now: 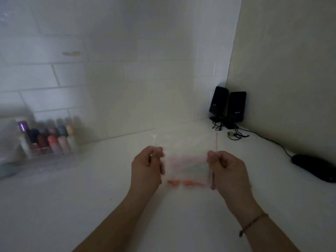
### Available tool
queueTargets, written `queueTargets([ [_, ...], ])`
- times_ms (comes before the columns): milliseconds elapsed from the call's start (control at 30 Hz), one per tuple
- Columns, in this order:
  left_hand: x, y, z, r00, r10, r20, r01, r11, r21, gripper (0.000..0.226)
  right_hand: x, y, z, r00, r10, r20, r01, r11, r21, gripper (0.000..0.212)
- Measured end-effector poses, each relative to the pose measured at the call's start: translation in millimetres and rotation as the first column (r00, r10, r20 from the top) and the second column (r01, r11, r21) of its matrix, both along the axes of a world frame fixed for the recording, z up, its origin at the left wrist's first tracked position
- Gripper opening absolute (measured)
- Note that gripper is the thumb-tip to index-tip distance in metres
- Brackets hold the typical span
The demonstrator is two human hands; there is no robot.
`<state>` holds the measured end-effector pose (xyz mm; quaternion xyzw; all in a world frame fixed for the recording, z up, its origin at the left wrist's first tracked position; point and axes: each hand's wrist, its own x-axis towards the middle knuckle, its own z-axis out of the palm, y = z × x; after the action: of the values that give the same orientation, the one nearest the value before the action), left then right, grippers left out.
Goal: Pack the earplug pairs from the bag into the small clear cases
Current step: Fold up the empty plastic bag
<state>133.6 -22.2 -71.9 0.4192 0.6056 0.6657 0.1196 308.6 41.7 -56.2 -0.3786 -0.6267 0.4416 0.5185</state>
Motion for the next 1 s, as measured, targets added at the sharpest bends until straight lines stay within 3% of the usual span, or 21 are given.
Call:
queueTargets([
  [233,-8,-2,8,0.974,-0.053,0.218,0.06,0.998,-0.024,0.035,9,-2,4,0.992,0.053,-0.113,-0.055,0.998,-0.013,0.031],
  [333,-13,-8,12,0.915,-0.141,0.377,0.167,0.985,-0.037,0.032,12,-1,4,0.98,0.073,-0.183,-0.083,0.995,-0.049,0.03],
  [467,-22,-15,25,0.814,-0.234,0.532,0.294,0.955,-0.028,0.024,23,5,7,0.946,0.125,-0.298,-0.199,0.952,-0.233,0.029],
  [533,-21,-17,33,0.839,-0.273,0.471,0.345,0.936,-0.072,0.024,30,7,11,0.945,0.234,-0.226,-0.293,0.915,-0.278,0.034],
  [600,-21,-22,45,0.88,-0.389,0.272,0.451,0.864,-0.224,0.033,34,8,16,0.931,0.354,-0.089,-0.364,0.883,-0.295,0.039],
  [700,-19,-30,59,0.783,-0.604,0.152,0.601,0.67,-0.435,0.026,38,8,34,0.886,0.455,0.082,-0.416,0.862,-0.292,0.033],
  [767,-14,-33,58,0.75,-0.656,0.089,0.601,0.617,-0.508,0.015,41,11,47,0.883,0.456,0.112,-0.411,0.866,-0.284,0.029],
  [833,-6,-33,52,0.752,-0.657,0.038,0.594,0.653,-0.47,0.016,45,13,53,0.914,0.405,0.033,-0.383,0.885,-0.265,0.033],
  [900,3,-31,43,0.807,-0.589,0.049,0.569,0.753,-0.33,0.022,47,14,50,0.93,0.282,-0.236,-0.347,0.886,-0.308,0.05],
  [933,6,-29,39,0.836,-0.54,0.1,0.546,0.801,-0.245,0.024,46,11,45,0.895,0.206,-0.396,-0.358,0.861,-0.362,0.056],
  [1000,13,-26,34,0.851,-0.465,0.244,0.501,0.859,-0.108,0.025,38,1,32,0.84,0.145,-0.523,-0.412,0.798,-0.44,0.069],
])
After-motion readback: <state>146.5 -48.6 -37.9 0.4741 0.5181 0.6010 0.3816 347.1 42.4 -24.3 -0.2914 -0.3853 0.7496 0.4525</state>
